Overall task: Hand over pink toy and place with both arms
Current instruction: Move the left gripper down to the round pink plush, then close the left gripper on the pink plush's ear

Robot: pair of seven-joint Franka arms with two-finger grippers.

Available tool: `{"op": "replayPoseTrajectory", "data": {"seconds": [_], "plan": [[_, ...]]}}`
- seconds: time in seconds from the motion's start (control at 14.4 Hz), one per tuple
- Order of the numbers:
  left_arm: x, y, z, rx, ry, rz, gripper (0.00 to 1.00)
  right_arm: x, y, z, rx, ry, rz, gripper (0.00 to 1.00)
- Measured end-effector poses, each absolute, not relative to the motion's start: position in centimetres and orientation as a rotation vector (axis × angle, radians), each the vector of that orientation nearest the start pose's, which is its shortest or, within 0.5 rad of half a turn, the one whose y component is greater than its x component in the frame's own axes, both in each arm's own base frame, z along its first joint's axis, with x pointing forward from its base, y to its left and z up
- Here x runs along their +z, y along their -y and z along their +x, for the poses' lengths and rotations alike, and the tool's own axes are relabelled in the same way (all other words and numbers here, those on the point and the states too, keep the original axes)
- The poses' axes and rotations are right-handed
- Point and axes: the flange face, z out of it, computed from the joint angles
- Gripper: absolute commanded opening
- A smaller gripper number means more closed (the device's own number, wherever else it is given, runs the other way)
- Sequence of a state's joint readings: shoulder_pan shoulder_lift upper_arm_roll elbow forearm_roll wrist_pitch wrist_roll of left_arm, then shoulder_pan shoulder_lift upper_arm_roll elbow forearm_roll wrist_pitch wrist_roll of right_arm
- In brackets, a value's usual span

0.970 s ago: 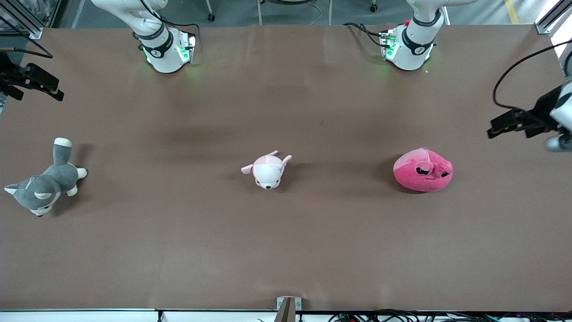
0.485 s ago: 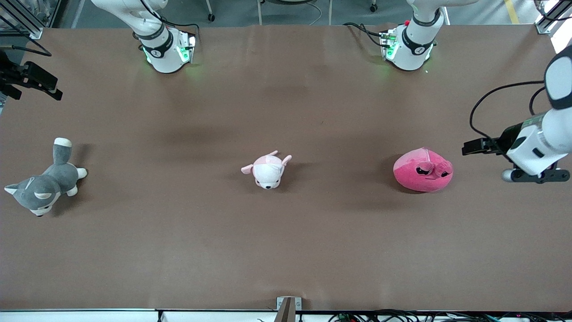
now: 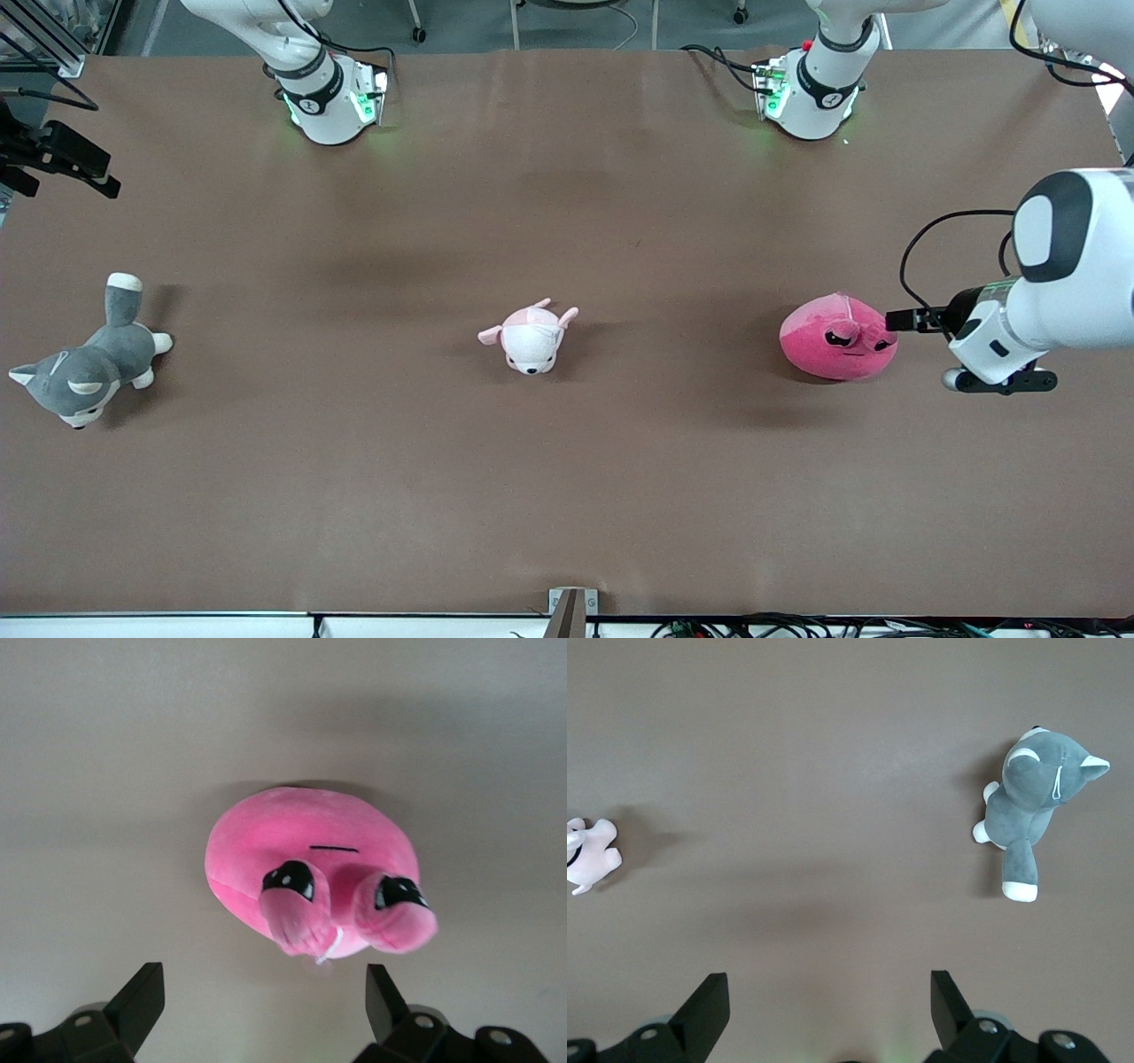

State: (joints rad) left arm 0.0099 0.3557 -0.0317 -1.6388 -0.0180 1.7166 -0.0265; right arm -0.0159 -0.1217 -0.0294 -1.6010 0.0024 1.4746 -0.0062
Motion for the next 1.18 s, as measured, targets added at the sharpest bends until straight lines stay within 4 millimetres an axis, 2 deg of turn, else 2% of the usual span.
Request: {"op": "replayPoseTrajectory", "data": {"seconds": [0.28, 0.55, 0.76, 1.04, 1.18], "plan": [[36.1, 1.6, 63.0, 0.480, 0.073, -3.119, 1.00, 66.7, 2.5, 50.5, 0.004, -0.065, -3.132, 1.00], [34.2, 2.2, 63.4, 0.492, 0.085, -3.113, 0.97, 66.7, 3.0, 50.5, 0.003, -0.086, -3.102, 1.00], [33.4, 2.3, 63.4, 0.509, 0.092, -3.109, 0.66, 66.7, 3.0, 50.5, 0.005, -0.086, -3.101, 1.00], [32.9, 2.4, 63.3, 0.522, 0.115, -3.103, 0.30, 66.6, 2.7, 50.5, 0.007, -0.072, -3.120, 1.00], [32.8, 2.5, 63.2, 0.526, 0.111, -3.103, 0.17, 66.6, 2.5, 50.5, 0.007, -0.068, -3.123, 1.00]]}}
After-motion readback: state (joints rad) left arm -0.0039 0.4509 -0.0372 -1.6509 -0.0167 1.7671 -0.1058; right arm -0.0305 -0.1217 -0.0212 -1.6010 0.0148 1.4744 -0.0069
